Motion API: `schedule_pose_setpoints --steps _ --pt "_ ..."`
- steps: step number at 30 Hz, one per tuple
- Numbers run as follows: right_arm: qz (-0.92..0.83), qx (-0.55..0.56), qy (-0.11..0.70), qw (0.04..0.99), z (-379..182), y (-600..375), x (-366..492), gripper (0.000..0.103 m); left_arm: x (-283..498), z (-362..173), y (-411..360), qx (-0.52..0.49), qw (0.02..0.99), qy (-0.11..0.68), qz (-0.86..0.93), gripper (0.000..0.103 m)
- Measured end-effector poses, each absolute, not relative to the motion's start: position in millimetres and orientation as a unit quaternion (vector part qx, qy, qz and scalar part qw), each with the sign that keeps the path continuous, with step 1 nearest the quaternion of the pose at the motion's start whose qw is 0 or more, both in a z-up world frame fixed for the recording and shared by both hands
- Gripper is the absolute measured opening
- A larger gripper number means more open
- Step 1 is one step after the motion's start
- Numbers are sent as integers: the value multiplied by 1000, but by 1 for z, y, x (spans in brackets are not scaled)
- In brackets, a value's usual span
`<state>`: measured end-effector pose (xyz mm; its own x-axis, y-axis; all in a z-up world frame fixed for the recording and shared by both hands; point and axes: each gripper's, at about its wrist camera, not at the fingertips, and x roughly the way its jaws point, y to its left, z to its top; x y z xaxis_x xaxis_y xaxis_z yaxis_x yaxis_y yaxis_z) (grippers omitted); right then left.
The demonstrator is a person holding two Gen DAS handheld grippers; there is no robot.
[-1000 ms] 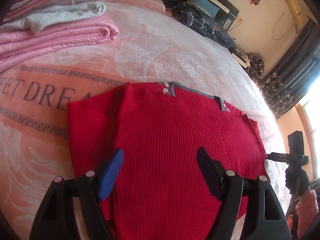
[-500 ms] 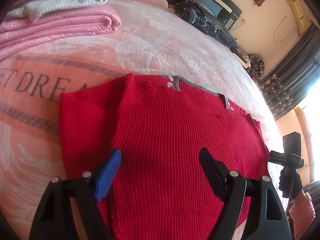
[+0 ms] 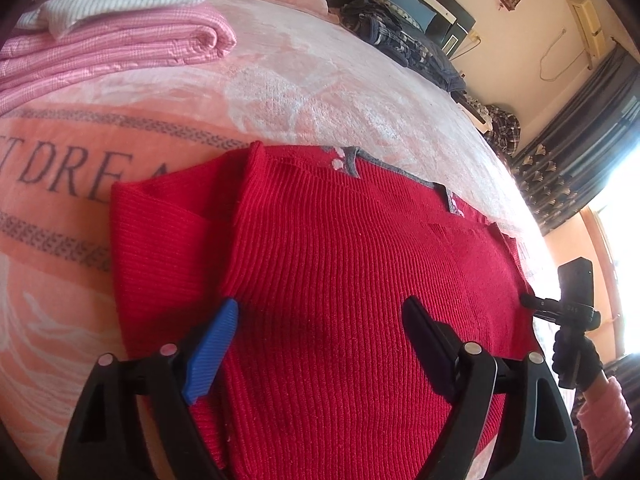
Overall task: Fold small clothes
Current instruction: 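Fold the side over the sweater with the right tool toward the left tool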
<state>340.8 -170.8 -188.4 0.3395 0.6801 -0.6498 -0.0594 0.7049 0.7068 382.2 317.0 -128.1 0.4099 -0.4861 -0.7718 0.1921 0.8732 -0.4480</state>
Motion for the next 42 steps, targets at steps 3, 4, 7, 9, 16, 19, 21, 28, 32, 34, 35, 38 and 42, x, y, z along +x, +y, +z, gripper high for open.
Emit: schedule_pose_setpoints --steps 3,4,7,9,16,19,21,28,32,34,35,38,42 --pt "240 295 521 764 -188 -168 342 25 381 -128 314 -134 829 502 -206 86" --pt "240 294 521 765 -188 -168 342 25 381 -129 313 -131 830 501 -207 87" --pt "238 296 520 765 -188 -167 342 24 381 -129 312 -128 830 500 -209 89" --pt "234 298 521 765 -187 -165 342 24 381 -130 311 -129 830 500 -211 90" --pt "213 300 528 765 -159 -150 346 22 387 -125 325 -184 816 501 -223 89" --pt "223 276 525 774 -129 -122 357 21 387 -115 333 -212 811 491 -240 89" --pt "235 257 523 778 -109 -95 366 21 385 -106 337 -223 810 477 -259 89" --pt "282 182 540 772 -76 21 391 20 381 -95 349 -252 796 461 -299 89" --pt "313 156 544 763 -74 84 398 20 380 -102 360 -269 787 464 -305 89" --pt "315 128 554 760 -80 115 400 20 382 -107 367 -284 780 467 -304 89" --pt "317 112 561 756 -86 129 399 21 382 -109 370 -290 779 468 -301 89" --pt "313 82 587 742 -108 161 395 36 385 -116 378 -309 773 469 -295 89" --pt "330 49 580 744 -106 176 380 37 388 -124 381 -327 764 473 -294 89"
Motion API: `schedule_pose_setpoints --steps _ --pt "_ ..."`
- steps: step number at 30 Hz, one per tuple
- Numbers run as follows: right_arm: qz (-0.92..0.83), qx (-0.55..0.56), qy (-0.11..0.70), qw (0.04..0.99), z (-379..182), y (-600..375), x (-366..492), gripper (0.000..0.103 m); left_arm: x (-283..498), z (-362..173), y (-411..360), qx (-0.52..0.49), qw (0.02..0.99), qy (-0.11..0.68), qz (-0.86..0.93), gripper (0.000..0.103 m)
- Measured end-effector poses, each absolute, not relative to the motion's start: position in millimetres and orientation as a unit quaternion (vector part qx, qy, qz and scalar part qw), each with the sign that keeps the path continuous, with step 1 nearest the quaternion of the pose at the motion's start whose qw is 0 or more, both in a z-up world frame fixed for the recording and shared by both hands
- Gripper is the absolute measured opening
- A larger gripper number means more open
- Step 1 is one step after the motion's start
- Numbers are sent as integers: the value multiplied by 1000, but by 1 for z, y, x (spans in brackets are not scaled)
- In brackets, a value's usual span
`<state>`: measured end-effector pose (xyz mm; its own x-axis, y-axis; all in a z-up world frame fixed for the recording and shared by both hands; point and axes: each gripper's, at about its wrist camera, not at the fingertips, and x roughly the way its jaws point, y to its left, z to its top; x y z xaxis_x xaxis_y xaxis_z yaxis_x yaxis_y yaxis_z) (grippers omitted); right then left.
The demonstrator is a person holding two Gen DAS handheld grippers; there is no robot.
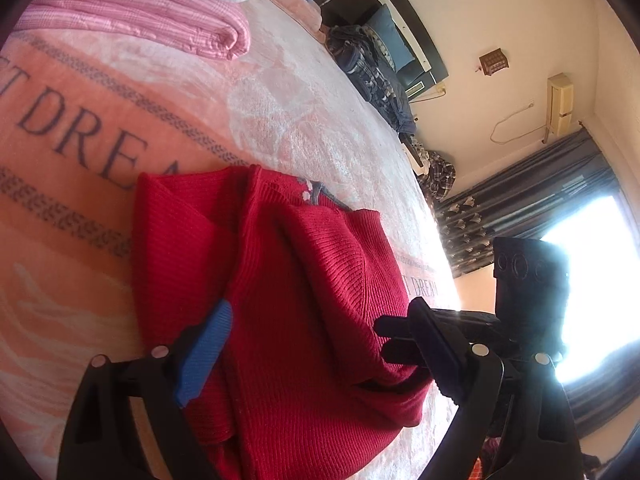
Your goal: Fold small clothes
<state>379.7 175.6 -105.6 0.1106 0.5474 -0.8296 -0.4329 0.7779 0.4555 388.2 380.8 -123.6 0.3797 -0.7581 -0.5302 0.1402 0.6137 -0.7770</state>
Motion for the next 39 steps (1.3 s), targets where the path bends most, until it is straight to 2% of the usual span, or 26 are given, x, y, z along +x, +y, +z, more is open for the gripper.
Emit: schedule_pose_setpoints --steps 4,6,11,17,19,21,22,25,29,34,39 --pt "331 20 552 765 -78 162 355 50 389 -119 376 -327 762 471 -302 89" --pt "325 0 546 772 -68 150 340 64 390 -113 372 -325 762 467 -309 89" --pt "311 -20 558 769 -75 123 306 70 393 -103 359 -322 759 465 -321 90" --pt "317 -7 563 763 -106 121 300 70 395 -111 344 -324 744 491 -317 90" --pt "324 -10 563 760 -111 125 303 55 395 -116 340 -329 735 502 -317 90" --pt "343 7 560 754 -113 125 305 19 395 -119 337 -332 728 509 -318 90" --pt "353 26 560 749 -113 122 307 13 394 -120 335 -337 722 513 -320 90" --pt "360 63 546 754 -102 107 307 9 394 -127 328 -359 698 525 -329 90" --pt "370 123 519 761 -79 77 305 8 395 -138 316 -375 672 542 -338 90" --pt "378 136 506 763 -68 65 301 8 398 -153 302 -434 616 553 -356 90" --pt "396 139 509 752 -73 72 295 7 416 -167 282 -442 609 559 -348 90"
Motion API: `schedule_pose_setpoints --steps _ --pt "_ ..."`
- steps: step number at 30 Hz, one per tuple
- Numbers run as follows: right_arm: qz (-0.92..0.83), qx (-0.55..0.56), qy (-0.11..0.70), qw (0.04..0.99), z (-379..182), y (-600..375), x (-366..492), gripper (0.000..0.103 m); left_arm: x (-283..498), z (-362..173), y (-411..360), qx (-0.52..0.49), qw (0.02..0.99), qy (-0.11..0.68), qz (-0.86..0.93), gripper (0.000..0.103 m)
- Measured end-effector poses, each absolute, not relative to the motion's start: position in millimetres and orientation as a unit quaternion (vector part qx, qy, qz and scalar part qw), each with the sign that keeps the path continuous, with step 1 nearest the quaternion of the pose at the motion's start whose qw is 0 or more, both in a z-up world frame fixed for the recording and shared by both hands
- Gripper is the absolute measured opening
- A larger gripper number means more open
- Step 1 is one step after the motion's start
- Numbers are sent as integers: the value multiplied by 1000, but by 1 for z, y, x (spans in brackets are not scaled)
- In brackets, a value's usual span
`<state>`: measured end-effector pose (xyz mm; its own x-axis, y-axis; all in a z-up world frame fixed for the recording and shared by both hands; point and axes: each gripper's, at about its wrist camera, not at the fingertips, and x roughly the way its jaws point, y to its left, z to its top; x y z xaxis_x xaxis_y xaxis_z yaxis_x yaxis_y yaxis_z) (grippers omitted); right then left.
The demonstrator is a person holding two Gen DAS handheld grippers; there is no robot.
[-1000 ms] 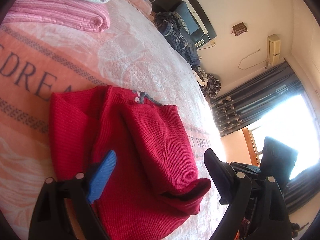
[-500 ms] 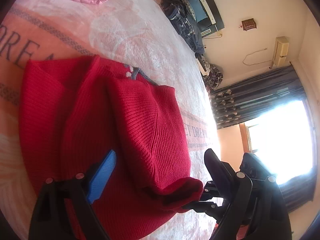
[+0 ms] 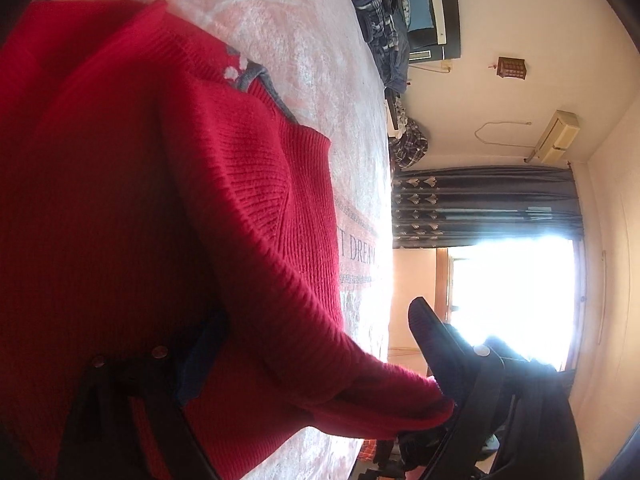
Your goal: Fold small clothes
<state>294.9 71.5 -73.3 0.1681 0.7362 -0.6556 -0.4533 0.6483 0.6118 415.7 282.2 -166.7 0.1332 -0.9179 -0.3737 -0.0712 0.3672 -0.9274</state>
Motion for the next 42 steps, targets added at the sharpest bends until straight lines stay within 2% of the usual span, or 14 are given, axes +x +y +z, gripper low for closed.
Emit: schedule_pose_setpoints --steps 5,7,10,13,22,31,39,42 --pt "405 142 505 749 -69 71 290 7 427 -161 275 -448 613 541 -362 85" --pt "407 149 503 747 -67 69 290 7 429 -156 274 -440 620 534 -371 59" --pt "412 158 500 745 -66 67 288 7 429 -152 272 -430 630 525 -377 29" --pt "416 158 500 743 -64 73 288 7 428 -154 275 -428 632 523 -378 21" --pt "449 162 488 731 -62 115 291 7 429 -128 303 -430 651 483 -397 18" --pt "489 155 497 700 -78 190 296 7 424 -111 372 -420 684 449 -392 18" --pt "469 95 540 692 -123 237 294 8 422 -155 403 -383 704 481 -356 18" --pt "462 79 551 690 -138 244 292 11 421 -162 401 -372 705 486 -359 22"
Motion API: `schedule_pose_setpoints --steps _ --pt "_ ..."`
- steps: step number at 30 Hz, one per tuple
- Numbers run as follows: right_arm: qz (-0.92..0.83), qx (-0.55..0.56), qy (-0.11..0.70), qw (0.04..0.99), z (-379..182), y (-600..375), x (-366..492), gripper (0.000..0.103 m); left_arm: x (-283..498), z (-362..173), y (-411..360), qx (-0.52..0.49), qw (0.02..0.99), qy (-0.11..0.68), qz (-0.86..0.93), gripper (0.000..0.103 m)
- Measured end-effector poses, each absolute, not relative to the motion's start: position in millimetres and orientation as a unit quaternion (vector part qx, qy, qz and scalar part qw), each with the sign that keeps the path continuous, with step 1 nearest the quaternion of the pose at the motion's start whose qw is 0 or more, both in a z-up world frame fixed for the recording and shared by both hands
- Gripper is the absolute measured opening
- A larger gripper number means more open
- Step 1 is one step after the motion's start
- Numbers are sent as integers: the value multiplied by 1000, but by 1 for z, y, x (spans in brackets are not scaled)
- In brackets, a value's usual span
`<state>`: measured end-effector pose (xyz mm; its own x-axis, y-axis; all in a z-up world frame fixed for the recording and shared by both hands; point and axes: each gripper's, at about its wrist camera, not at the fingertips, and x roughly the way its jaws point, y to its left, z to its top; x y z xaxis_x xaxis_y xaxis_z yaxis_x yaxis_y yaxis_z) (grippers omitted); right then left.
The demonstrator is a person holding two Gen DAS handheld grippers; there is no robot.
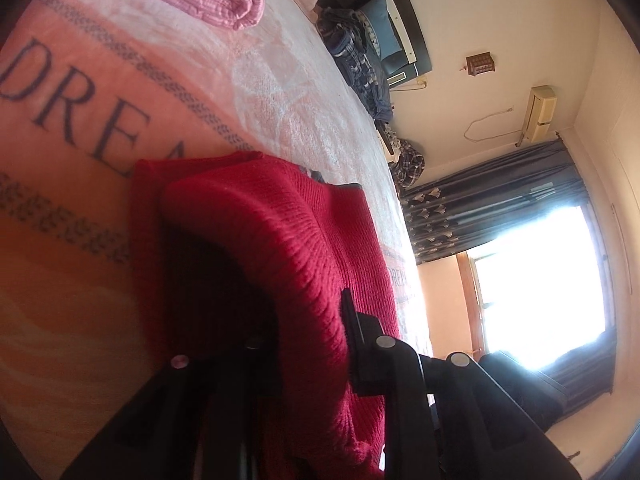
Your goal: Fold small clothes
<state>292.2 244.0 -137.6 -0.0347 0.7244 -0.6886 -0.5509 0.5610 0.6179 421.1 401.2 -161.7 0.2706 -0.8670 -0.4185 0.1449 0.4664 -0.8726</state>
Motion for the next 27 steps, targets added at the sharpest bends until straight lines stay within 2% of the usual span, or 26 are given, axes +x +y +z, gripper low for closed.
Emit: schedule_pose_setpoints --steps 3,6,7,9,14,18,25,27 --pt "458 75 561 685 -147 244 290 18 420 -159 400 -360 709 489 -359 32" --pt "463 80 566 678 -146 233 285 30 411 -154 400 -346 707 499 -361 48" --pt "465 81 564 678 -144 226 282 31 405 -153 399 -345 706 501 -363 50" --pt "463 75 564 680 -139 210 276 46 391 -151 402 -344 703 506 -363 54" --pt "420 91 568 702 -131 145 255 50 344 -146 411 -342 700 519 -353 56" --pt "351 147 590 712 -148 90 251 52 310 -132 410 -312 717 517 -349 59" --pt "322 204 615 691 -181 63 269 52 295 -111 389 -263 739 525 -330 62" --pt "327 205 615 688 -185 70 276 49 293 -115 382 -252 738 536 -323 62"
